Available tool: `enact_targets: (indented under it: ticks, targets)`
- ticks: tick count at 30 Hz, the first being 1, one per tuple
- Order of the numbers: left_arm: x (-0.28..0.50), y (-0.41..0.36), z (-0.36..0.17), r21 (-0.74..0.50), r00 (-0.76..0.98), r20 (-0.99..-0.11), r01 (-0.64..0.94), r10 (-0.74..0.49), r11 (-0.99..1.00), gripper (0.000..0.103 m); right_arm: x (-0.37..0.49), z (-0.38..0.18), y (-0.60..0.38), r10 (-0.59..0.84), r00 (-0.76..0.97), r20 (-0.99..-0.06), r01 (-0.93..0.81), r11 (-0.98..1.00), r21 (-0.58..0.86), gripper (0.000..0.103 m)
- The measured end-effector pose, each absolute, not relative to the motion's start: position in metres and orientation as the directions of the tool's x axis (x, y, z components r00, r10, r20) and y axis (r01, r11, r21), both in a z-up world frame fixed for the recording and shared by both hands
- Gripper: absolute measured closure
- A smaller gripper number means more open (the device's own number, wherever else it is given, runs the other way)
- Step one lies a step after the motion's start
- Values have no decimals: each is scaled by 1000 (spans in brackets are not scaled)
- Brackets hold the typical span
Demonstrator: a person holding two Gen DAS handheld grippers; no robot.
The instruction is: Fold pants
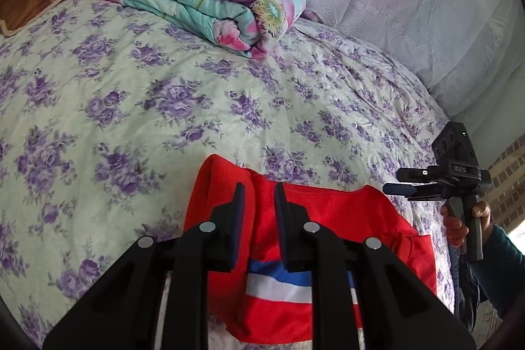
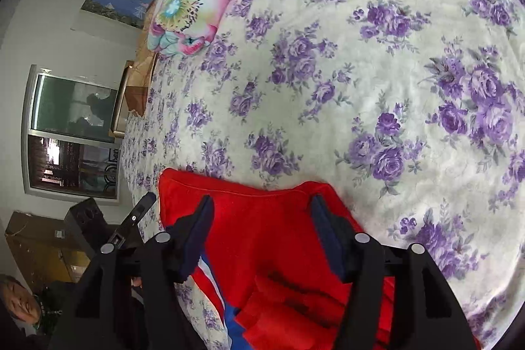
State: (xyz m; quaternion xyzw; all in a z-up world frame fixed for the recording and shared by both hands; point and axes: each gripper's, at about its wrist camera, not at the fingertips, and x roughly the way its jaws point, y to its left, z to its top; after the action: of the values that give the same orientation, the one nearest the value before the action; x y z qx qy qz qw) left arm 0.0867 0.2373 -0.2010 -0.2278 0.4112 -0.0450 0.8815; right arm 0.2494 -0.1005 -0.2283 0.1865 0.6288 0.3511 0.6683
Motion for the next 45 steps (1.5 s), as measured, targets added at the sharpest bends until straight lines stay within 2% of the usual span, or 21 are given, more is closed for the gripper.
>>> enact_targets:
  ticks: [4,5,6,8,9,12,18,19,20,23,27,28,32,37,39,41,45]
  targets:
    - [97,242,-203,-454,636,-718,-119,-283,883,87,234,-220,-101,701,-37,-712,-269,679,683,36]
    - [92,243,-197,-440,655,-708,-117,-264,891,84,230,-219,-102,708,-34,-705,-269,673,689,36]
    - [87,245,-191,-419,669,-703,-115,-242,901,79,226,-219,-103,716,-33,-697,-269,665,697,36]
    - [85,249,-186,-375,680,-706,-126,-195,918,44,220,-218,-106,719,-33,-694,-267,663,700,34]
    - [86,251,-186,-364,680,-707,-117,-192,924,41,217,-219,-105,717,-35,-696,-269,664,697,34]
    - [94,252,-195,-360,635,-740,-97,-221,928,41,209,-223,-102,706,-36,-708,-270,675,687,34]
    - [103,248,-217,-411,566,-766,-67,-305,909,43,203,-228,-97,712,-36,-701,-245,674,697,34]
    - [105,247,-220,-422,557,-767,-64,-319,904,45,203,-228,-96,713,-35,-700,-246,673,698,34]
    - [108,247,-222,-436,547,-766,-58,-337,898,53,202,-227,-95,713,-34,-700,-248,673,697,34]
    - [116,246,-228,-455,502,-782,-53,-370,889,56,202,-227,-93,710,-27,-703,-248,677,693,34]
    - [120,256,-228,-517,487,-761,-54,-429,854,76,203,-227,-94,720,-10,-694,-229,674,702,34]
    - [121,257,-225,-546,484,-743,-39,-463,837,90,203,-227,-95,719,-4,-695,-227,676,701,34]
    - [127,247,-209,-552,489,-726,3,-483,834,99,202,-228,-97,723,7,-690,-209,676,706,34]
    - [143,244,-183,-570,564,-665,38,-489,820,100,199,-226,-100,725,19,-688,-202,677,708,34]
    - [155,243,-193,-529,549,-707,6,-445,849,99,197,-228,-99,716,17,-698,-207,686,698,33]
    - [166,242,-217,-400,516,-793,-39,-324,916,98,192,-231,-96,694,16,-720,-222,704,674,33]
    - [167,259,-232,-379,514,-804,-54,-300,924,89,179,-229,-79,642,18,-766,-289,737,611,30]
